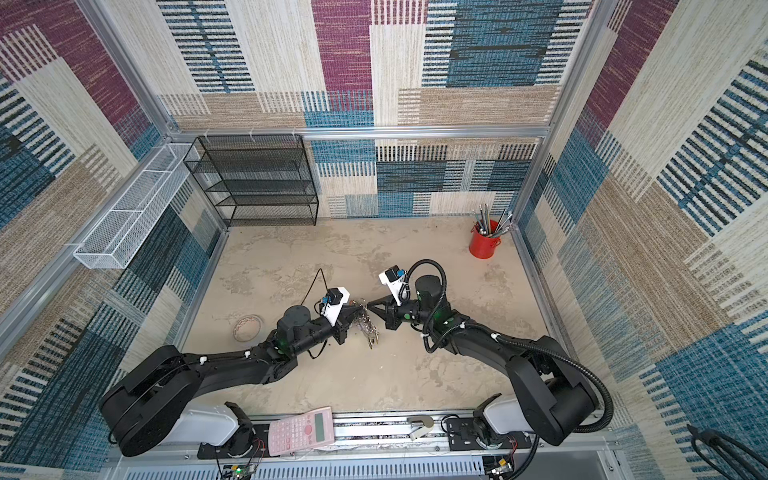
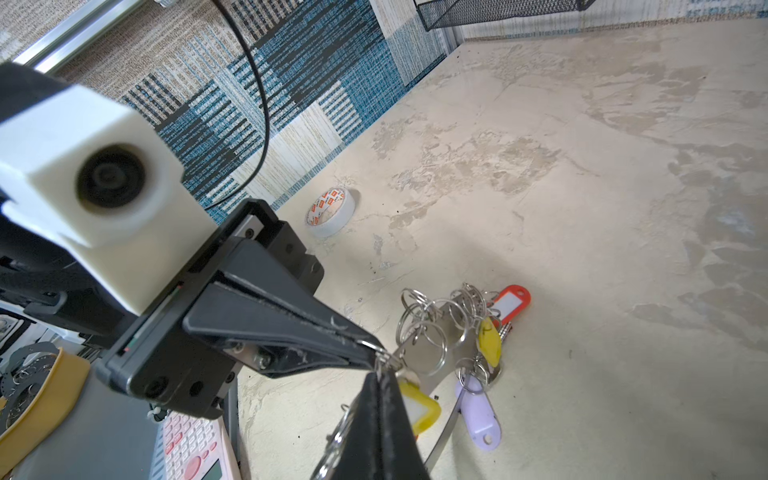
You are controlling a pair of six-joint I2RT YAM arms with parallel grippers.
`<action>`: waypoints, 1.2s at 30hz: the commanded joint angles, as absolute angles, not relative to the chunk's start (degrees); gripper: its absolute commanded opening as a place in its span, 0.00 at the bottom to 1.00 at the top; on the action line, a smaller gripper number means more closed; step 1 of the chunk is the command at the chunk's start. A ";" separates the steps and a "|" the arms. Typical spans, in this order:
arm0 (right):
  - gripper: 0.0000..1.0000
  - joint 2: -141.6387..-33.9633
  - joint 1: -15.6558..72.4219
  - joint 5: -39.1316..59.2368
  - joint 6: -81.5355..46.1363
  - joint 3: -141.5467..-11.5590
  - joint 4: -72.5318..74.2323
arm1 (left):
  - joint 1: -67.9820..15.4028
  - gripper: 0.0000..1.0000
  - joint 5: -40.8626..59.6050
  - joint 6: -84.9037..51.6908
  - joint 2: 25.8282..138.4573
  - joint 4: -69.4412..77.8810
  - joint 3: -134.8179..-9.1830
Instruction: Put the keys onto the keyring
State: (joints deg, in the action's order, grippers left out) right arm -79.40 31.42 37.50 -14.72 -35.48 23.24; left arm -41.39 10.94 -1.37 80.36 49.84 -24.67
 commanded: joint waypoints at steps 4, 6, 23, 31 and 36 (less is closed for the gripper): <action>0.00 -79.99 31.42 36.61 -15.06 -36.15 25.02 | -41.40 0.00 12.11 -0.16 80.76 47.29 -25.02; 0.00 -79.95 31.46 36.30 -15.03 -36.10 25.18 | -41.40 0.00 12.15 -0.09 80.91 47.23 -25.11; 0.00 -80.72 31.44 34.08 -15.82 -36.38 24.58 | -41.39 0.00 11.96 -0.45 79.84 48.77 -24.14; 0.00 -81.80 31.46 34.98 -16.34 -36.57 24.93 | -41.37 0.00 11.20 -0.97 79.77 51.39 -23.09; 0.00 -82.68 31.46 35.90 -16.60 -36.41 25.34 | -41.40 0.00 10.84 -1.91 79.99 54.01 -22.19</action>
